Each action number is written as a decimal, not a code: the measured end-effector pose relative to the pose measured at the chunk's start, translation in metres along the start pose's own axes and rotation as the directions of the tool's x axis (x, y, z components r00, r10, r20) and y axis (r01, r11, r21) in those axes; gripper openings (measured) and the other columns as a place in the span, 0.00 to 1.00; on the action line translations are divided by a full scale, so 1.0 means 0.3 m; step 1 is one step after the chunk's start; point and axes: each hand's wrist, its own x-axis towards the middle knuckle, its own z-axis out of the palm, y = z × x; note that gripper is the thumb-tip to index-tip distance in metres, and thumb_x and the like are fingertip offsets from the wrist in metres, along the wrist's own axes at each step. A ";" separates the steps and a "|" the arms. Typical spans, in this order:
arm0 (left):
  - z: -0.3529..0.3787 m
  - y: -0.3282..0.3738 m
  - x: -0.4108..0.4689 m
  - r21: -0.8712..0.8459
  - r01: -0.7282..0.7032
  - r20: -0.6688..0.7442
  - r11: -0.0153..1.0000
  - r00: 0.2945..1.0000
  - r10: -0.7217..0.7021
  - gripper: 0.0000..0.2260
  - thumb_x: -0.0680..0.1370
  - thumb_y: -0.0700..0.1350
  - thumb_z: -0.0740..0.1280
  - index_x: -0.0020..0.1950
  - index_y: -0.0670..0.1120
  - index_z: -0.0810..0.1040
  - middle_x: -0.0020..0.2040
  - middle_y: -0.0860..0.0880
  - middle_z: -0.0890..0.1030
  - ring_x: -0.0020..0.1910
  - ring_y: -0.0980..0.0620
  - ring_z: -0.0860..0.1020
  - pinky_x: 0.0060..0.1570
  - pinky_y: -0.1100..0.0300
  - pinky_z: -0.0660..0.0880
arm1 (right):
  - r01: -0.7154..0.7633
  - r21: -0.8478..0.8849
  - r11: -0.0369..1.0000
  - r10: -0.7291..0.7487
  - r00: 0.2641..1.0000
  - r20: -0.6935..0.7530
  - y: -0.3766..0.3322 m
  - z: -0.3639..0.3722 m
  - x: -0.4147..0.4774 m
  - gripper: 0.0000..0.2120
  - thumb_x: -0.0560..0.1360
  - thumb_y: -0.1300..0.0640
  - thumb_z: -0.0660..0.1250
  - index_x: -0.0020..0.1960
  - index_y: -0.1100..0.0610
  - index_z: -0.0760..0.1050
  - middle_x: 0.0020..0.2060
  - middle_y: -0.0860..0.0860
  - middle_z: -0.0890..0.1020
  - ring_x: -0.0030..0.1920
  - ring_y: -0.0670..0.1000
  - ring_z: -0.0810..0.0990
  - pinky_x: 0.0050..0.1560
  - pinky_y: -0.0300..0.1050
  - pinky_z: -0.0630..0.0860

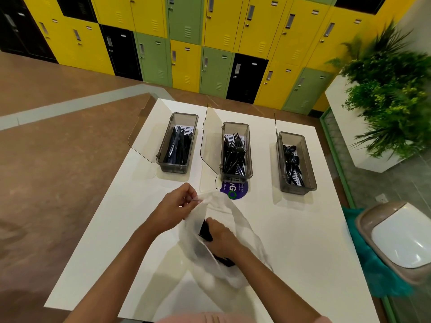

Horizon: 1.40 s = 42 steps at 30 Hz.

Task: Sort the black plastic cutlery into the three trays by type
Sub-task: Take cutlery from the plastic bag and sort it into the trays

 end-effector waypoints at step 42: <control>-0.073 0.234 0.089 -0.324 0.087 0.460 0.942 0.885 0.077 0.19 0.77 0.58 0.57 0.58 0.49 0.78 0.54 0.53 0.84 0.57 0.58 0.80 0.61 0.64 0.73 | 0.242 0.948 0.208 -0.153 0.965 -0.213 -0.256 -0.552 -0.054 0.06 0.79 0.60 0.63 0.56 0.56 0.74 0.38 0.50 0.80 0.40 0.50 0.80 0.44 0.46 0.77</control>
